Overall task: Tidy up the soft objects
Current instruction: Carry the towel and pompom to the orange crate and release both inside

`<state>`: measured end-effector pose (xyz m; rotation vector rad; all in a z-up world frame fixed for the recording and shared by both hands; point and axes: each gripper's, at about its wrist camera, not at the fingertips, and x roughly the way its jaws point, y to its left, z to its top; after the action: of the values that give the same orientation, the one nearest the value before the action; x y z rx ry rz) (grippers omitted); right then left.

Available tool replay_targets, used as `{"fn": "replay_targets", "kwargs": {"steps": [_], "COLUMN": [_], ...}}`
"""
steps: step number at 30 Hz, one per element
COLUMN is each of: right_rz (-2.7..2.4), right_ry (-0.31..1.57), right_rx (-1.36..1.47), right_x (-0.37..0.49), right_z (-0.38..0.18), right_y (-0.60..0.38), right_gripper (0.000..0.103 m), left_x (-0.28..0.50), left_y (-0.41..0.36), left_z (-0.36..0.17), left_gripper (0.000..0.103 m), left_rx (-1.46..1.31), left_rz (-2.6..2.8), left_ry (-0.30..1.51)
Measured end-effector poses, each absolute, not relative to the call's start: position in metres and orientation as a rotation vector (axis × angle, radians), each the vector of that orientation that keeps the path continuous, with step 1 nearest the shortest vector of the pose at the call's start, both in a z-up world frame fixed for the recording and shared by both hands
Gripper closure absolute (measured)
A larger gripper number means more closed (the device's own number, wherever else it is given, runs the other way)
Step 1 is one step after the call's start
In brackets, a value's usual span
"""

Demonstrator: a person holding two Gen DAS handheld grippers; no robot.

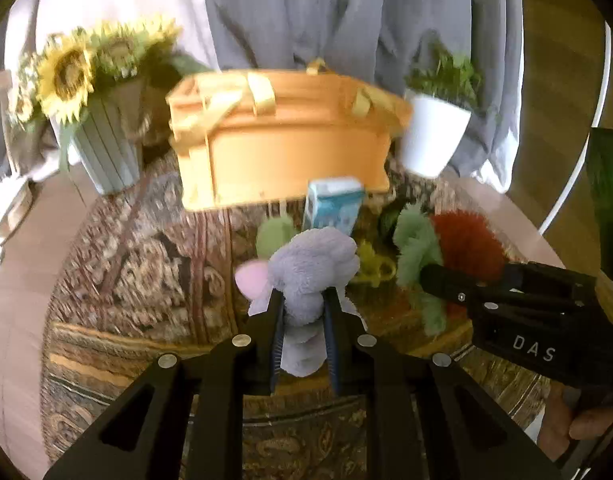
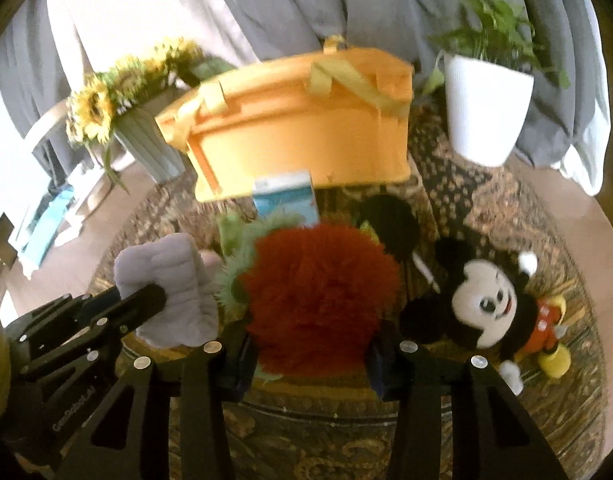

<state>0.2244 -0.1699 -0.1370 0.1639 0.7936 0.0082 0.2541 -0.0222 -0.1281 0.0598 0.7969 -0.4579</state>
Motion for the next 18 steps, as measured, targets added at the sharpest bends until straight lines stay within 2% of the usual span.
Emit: {"fn": "replay_targets", "kwargs": {"steps": [18], "right_rz": [0.057], "right_ry": [0.567], "right_rx": [0.104], "right_x": [0.255], "right_z": [-0.049], "right_y": [-0.16], "right_gripper": [0.058], "left_x": [0.276], "left_y": [-0.014], "left_z": [-0.034], "left_gripper": [0.084], "left_rx": [0.029], "left_rz": [-0.389], "left_ry": [0.524]}}
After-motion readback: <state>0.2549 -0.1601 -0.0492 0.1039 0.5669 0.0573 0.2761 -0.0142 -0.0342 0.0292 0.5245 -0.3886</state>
